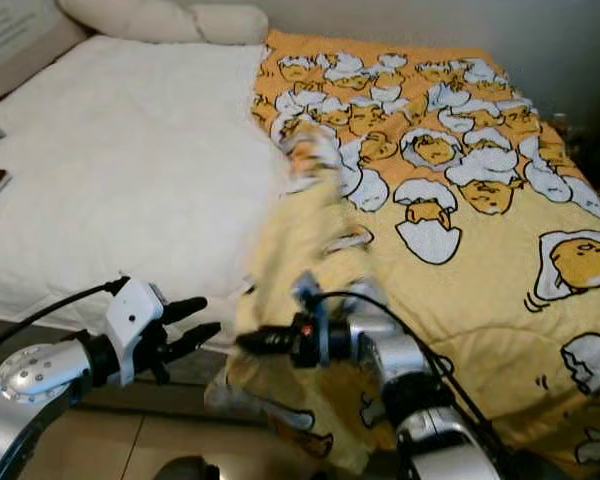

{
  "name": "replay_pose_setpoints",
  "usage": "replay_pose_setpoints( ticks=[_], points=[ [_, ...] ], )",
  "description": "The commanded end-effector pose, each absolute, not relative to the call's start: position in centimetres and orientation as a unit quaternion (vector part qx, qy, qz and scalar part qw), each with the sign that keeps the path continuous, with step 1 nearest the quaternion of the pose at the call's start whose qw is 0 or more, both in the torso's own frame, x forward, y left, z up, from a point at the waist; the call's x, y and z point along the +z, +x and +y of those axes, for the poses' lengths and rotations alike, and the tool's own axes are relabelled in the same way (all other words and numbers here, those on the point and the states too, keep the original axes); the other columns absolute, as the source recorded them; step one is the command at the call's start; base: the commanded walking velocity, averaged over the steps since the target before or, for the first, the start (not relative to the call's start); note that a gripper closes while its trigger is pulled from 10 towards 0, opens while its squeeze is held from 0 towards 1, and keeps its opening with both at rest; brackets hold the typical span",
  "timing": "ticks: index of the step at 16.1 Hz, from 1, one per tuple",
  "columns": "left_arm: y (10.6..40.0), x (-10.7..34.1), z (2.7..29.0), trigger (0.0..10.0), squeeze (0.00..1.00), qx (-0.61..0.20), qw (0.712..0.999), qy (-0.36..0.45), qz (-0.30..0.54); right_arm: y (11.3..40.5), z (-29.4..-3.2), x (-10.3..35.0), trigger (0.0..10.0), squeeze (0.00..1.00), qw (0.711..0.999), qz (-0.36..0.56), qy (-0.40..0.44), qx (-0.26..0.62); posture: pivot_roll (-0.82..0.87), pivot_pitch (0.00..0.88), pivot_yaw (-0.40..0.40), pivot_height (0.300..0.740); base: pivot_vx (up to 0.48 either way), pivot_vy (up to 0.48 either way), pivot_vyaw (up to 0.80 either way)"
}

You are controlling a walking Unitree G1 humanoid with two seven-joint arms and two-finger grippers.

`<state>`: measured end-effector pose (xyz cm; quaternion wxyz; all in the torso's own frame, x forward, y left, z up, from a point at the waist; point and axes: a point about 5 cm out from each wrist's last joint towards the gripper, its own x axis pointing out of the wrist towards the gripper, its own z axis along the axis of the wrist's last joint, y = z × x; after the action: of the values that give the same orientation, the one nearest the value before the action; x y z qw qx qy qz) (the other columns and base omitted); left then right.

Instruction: Clean up the room

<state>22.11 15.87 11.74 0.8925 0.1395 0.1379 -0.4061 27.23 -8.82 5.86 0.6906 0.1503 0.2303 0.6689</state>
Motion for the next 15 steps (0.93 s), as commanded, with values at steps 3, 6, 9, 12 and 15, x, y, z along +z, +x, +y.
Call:
replay_pose_setpoints(
  ticks=[3,6,9,12,15],
  points=[
    [22.2,11.8,16.8,10.0,0.0,-0.403,0.891,0.155,0.143,25.8,-8.9,8.7,0.0,0.0,0.634,0.196,0.133,0.736,0.14,0.0,0.001,0.74,0.0,0.0,0.0],
    [22.0,12.0,17.7,10.0,0.0,-0.396,0.891,0.162,0.15,23.5,-8.5,11.0,0.0,0.0,0.587,0.178,0.139,0.777,0.16,0.0,-0.004,0.74,0.0,0.0,0.0],
    [21.1,12.2,18.5,10.0,0.0,-0.388,0.892,0.167,0.159,22.0,-7.6,12.7,0.0,0.0,0.563,0.154,0.163,0.796,0.2,0.0,-0.009,0.74,0.0,0.0,0.0],
    [20.4,12.3,19.1,10.0,0.0,-0.384,0.892,0.173,0.167,21.3,-7.1,12.2,0.0,0.0,0.562,0.163,0.168,0.793,0.22,0.0,-0.009,0.74,0.0,0.0,0.0],
    [20.3,12.4,19.2,10.0,0.0,-0.383,0.891,0.175,0.169,20.7,-7.2,10.9,10.0,0.0,0.56,0.213,0.156,0.785,0.23,0.0,-0.006,0.74,0.0,0.0,0.0]
  ],
)
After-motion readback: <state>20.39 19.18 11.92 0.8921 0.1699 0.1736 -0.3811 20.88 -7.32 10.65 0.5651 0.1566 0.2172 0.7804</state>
